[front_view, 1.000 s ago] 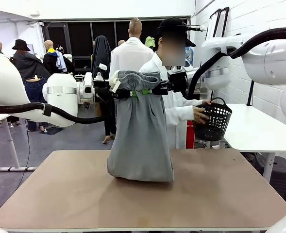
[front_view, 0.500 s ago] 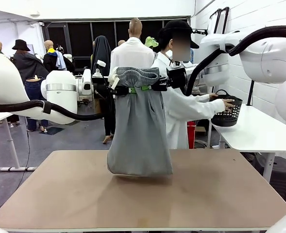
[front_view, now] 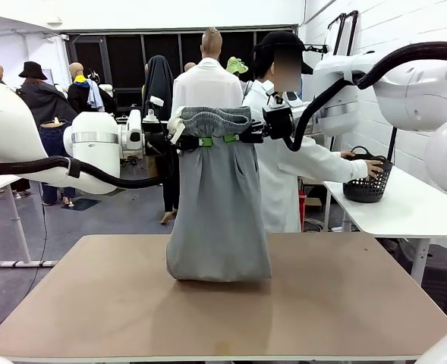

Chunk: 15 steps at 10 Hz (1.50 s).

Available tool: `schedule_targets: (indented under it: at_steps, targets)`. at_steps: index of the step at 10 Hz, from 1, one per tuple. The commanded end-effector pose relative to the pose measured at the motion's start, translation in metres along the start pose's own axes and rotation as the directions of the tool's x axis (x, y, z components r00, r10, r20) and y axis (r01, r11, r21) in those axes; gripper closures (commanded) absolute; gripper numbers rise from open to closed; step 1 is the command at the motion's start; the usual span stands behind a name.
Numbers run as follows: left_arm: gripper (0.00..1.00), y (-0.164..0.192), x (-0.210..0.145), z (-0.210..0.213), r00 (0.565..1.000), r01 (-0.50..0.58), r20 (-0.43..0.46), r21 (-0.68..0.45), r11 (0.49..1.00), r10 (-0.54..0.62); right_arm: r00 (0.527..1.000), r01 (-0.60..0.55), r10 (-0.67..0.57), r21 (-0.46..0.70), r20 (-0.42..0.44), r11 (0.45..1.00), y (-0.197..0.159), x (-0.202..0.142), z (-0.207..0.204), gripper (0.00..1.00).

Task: Fold the training pants.
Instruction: Fold the Training pants in half.

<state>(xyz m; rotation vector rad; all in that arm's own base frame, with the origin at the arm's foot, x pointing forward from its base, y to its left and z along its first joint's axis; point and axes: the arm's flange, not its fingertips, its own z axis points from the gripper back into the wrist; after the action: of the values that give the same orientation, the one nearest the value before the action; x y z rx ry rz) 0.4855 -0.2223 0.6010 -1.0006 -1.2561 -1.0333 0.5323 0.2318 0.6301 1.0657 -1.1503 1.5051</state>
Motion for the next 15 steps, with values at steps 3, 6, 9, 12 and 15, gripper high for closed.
schedule_targets:
  at_steps: [3, 6, 9, 12, 15]
  targets:
    - [1.0, 0.04, 0.04, -0.022, 1.0, -0.014, -0.007, 0.017, 1.0, 0.014, 1.0, -0.006, 0.007, -0.028, 0.009, 1.0, -0.052, 0.01, 0.005, 1.0]
    - [1.0, 0.071, 0.055, -0.029, 1.0, -0.003, 0.001, 0.049, 0.999, 0.003, 0.999, -0.028, 0.027, -0.034, -0.017, 0.999, -0.089, 0.012, 0.003, 1.0]
    - [1.0, 0.099, 0.035, -0.028, 1.0, -0.018, 0.016, 0.063, 0.998, 0.017, 0.999, -0.011, 0.008, -0.051, -0.048, 0.999, -0.099, -0.008, 0.003, 1.0]
    - [1.0, 0.113, 0.006, -0.016, 0.999, -0.042, 0.03, 0.059, 0.997, 0.041, 0.998, 0.03, -0.032, -0.052, -0.046, 0.998, -0.081, -0.035, 0.003, 1.0]
    - [1.0, 0.103, -0.016, -0.004, 0.993, -0.109, 0.058, 0.018, 0.994, 0.108, 0.994, 0.109, -0.109, -0.015, -0.027, 0.994, -0.058, -0.055, -0.005, 1.0]
